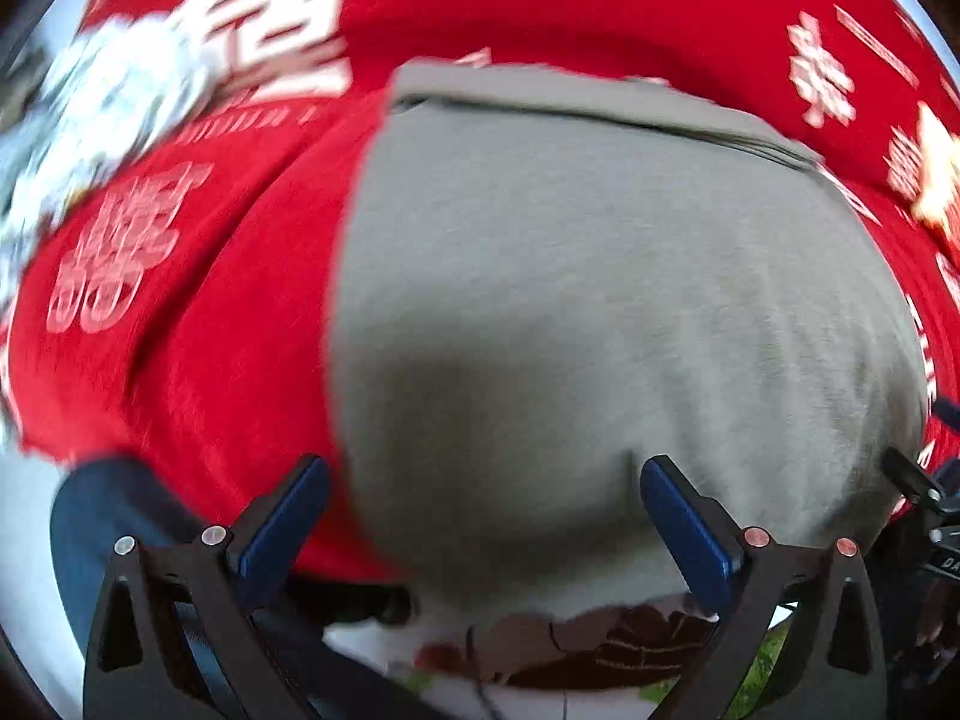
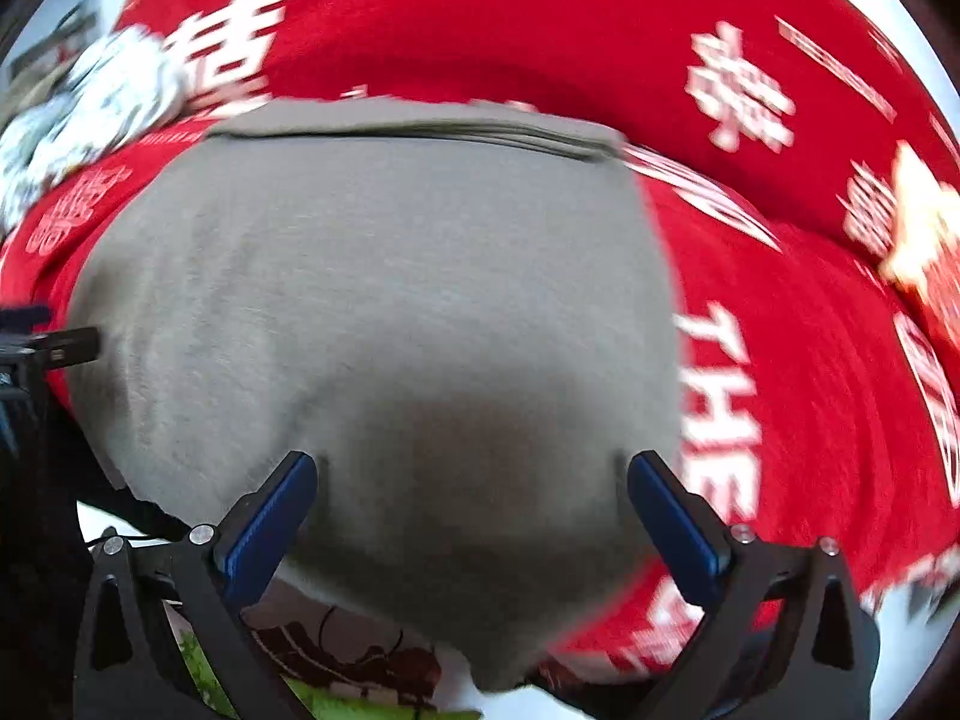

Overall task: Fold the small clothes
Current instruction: 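Move both tools to the sweater hem and close on it, then lift the hem with both tools and fold it toward the collar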

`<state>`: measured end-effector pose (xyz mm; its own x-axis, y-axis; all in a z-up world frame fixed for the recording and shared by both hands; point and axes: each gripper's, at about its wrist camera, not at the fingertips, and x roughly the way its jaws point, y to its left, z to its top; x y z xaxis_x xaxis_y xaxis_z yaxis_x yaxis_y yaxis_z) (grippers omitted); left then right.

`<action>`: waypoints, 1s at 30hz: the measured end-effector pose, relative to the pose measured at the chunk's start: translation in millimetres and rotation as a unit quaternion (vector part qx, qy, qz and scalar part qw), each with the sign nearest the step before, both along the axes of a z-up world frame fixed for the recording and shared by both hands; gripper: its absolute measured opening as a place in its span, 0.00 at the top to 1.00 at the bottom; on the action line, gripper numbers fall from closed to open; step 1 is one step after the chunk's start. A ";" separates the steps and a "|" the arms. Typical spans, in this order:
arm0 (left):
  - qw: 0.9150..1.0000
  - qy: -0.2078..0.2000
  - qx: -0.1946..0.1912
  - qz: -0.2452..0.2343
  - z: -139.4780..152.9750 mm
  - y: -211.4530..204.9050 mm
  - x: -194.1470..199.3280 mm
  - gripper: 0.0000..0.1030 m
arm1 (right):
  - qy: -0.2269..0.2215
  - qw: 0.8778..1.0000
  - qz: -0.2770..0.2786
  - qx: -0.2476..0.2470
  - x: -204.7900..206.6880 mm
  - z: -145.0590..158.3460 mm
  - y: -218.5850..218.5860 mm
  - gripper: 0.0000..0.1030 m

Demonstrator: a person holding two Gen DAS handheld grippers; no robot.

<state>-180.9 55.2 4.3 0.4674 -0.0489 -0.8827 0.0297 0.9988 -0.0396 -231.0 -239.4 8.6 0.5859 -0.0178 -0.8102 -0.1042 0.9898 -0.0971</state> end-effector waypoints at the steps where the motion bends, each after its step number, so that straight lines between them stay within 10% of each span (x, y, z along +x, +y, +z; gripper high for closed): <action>1: 0.999 0.029 -0.022 0.014 -8.3 10.9 -0.2 0.00 | 0.011 1.000 -0.009 0.009 -1.9 -1.2 -7.5 0.00; 9: 0.987 0.139 -0.075 -0.029 -46.2 -3.7 7.1 0.00 | 0.139 0.983 -0.059 0.105 2.1 -35.6 -38.2 0.00; 12: 0.984 0.160 -0.066 -0.039 -51.4 -13.2 6.0 0.27 | 0.138 0.984 -0.042 0.102 -2.0 -34.2 -30.8 0.10; 14: 0.982 0.160 -0.085 -0.052 -46.1 -15.0 2.5 0.84 | 0.135 0.988 -0.032 0.070 -6.5 -30.7 -21.7 0.34; 15: 0.982 0.160 -0.086 -0.057 -43.6 -16.9 -0.8 0.90 | 0.135 0.988 -0.023 0.066 -8.5 -29.1 -20.1 0.65; 16: 0.983 0.153 -0.083 -0.061 -39.5 -18.5 -4.4 0.89 | 0.140 0.987 -0.007 0.076 -10.9 -27.6 -20.2 0.89; 24: 0.992 0.036 -0.088 -0.089 36.4 -22.4 -10.6 0.89 | 0.053 0.974 0.022 0.218 -10.6 32.4 -47.5 0.89; 30: 0.992 -0.047 -0.105 -0.044 83.1 -19.8 60.1 0.89 | -0.032 0.965 -0.017 0.260 42.2 59.7 -67.0 0.89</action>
